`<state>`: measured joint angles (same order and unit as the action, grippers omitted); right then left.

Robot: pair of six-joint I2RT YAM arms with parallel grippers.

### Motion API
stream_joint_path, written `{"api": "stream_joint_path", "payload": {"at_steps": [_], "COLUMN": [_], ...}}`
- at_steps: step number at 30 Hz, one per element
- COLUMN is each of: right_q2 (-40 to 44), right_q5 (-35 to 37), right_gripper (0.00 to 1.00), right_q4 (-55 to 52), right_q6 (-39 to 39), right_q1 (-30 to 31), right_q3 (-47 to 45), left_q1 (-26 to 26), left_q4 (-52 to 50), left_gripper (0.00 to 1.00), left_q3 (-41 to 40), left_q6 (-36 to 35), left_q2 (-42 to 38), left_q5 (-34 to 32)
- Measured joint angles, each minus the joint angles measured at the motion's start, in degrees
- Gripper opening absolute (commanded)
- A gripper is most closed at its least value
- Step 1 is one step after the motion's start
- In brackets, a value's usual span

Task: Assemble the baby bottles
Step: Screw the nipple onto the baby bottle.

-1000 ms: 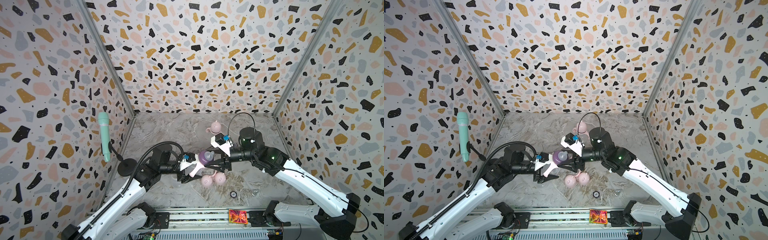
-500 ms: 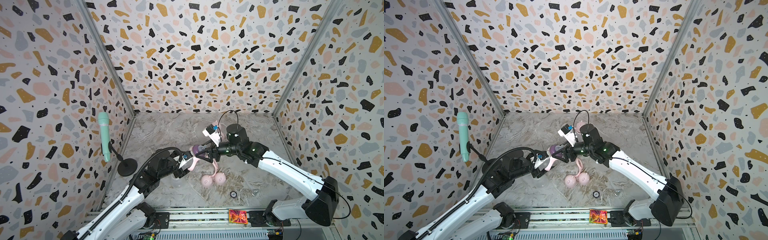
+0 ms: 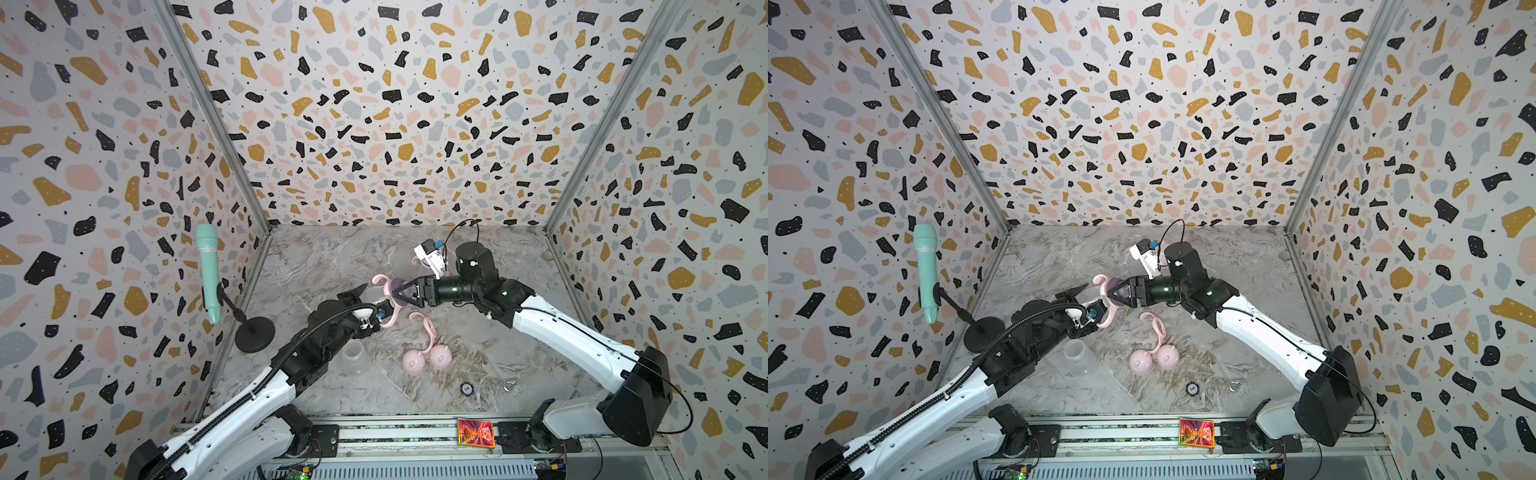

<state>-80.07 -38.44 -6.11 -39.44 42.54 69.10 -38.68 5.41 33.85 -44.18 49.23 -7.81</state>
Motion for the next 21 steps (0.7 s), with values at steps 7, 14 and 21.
{"api": "stream_joint_path", "payload": {"at_steps": [7,14,21], "right_q2": [-0.02,0.02,0.09], "right_q5": [-2.67,-5.62,-5.75], "right_gripper": [0.00,0.00,0.00], "right_q4": [2.03,6.93,1.60], "right_q6": [-6.88,-15.54,-11.69], "right_q1": [-1.18,-2.05,-2.86], "right_q3": [0.33,-0.90,1.36], "left_q1": [-3.04,-5.18,-5.79], "left_q4": [7.04,14.91,15.96], "left_gripper": [0.00,0.00,0.00], "left_q3": [-0.72,-2.29,-2.58], "left_q6": [-9.73,-18.58,-16.85], "left_q2": [0.35,0.39,1.11], "left_q5": [-8.90,-15.63,-15.10]}}
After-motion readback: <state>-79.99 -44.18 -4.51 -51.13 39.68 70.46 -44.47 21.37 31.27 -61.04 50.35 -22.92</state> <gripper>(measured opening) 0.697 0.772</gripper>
